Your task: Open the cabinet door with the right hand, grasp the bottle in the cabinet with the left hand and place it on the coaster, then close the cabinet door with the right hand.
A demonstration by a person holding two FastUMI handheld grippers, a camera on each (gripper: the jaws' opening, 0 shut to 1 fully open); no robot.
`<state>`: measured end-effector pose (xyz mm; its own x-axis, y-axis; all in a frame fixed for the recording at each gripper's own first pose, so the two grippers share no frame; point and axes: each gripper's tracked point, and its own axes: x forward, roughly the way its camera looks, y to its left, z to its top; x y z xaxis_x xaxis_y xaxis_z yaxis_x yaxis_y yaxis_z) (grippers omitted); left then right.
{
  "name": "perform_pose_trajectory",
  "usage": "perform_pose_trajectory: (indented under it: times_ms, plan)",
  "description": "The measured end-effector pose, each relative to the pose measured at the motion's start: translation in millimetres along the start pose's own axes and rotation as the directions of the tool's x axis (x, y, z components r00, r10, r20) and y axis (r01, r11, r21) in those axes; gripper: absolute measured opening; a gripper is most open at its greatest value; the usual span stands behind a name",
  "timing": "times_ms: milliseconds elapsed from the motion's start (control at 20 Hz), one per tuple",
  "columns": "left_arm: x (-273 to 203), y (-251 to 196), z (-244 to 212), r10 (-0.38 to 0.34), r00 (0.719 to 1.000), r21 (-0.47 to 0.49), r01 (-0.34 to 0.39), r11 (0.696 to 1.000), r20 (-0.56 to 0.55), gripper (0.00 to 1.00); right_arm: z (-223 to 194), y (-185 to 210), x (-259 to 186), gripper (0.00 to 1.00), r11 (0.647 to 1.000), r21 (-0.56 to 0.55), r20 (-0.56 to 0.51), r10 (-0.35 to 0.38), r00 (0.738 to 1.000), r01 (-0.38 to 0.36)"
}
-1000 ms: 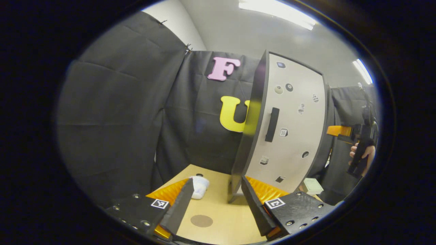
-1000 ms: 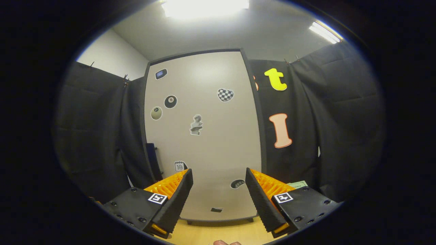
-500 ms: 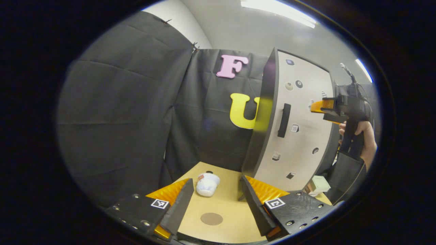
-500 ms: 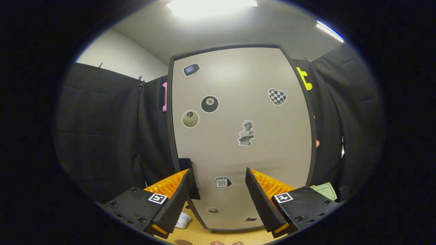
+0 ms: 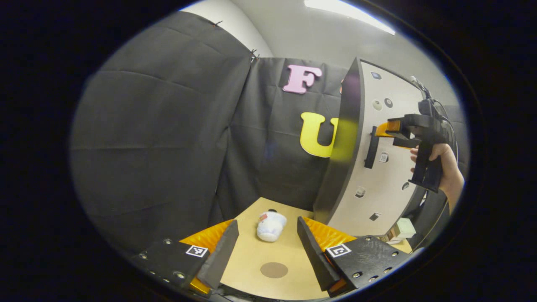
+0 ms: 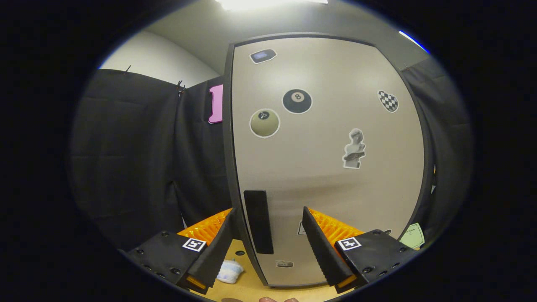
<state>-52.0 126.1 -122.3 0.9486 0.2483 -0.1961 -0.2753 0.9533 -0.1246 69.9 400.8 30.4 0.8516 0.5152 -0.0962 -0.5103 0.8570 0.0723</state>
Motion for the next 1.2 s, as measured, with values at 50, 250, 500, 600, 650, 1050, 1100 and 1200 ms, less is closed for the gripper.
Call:
perform_pose_trajectory:
  times_ms: [50, 250, 500, 600, 650, 1050, 1100, 1200]
  plan:
    - [1, 4, -2, 0.008, 1.000, -0.002, -0.008, 1.000, -0.002, 0.84, -4, 1, 5, 0.98, 1.000, -0.004, -0.010, -0.005, 1.000, 0.005]
    - [2, 17, -14, 0.033, 0.999, -0.011, -0.033, 0.999, -0.041, 0.84, -19, 4, 24, 0.98, 0.999, -0.007, -0.038, -0.033, 0.999, 0.033]
    - [-3, 38, -15, 0.082, 0.996, 0.002, -0.081, 0.997, -0.037, 0.84, -33, 1, 40, 0.88, 0.991, -0.057, -0.058, -0.121, 0.991, 0.118]
    - [-6, 41, -19, 0.088, 0.995, -0.016, -0.088, 0.996, -0.040, 0.86, -36, 5, 41, 0.63, 0.992, -0.047, -0.071, -0.121, 0.990, 0.117]
    - [-7, 44, -21, 0.092, 0.995, -0.025, -0.093, 0.995, -0.045, 0.84, -39, 6, 42, 0.59, 0.992, -0.037, -0.080, -0.120, 0.990, 0.117]
    - [-20, 45, -28, 0.121, 0.991, 0.047, -0.119, 0.992, -0.049, 0.87, -39, 6, 40, 0.31, 0.991, -0.058, -0.070, -0.127, 0.989, 0.123]
    - [-21, 42, -29, 0.113, 0.992, 0.048, -0.111, 0.993, -0.053, 0.85, -41, 6, 39, 0.28, 0.993, -0.053, -0.073, -0.112, 0.991, 0.109]
    - [-25, 34, -32, 0.099, 0.993, 0.048, -0.096, 0.994, -0.061, 0.84, -41, 6, 38, 0.21, 0.997, -0.027, -0.078, -0.079, 0.994, 0.077]
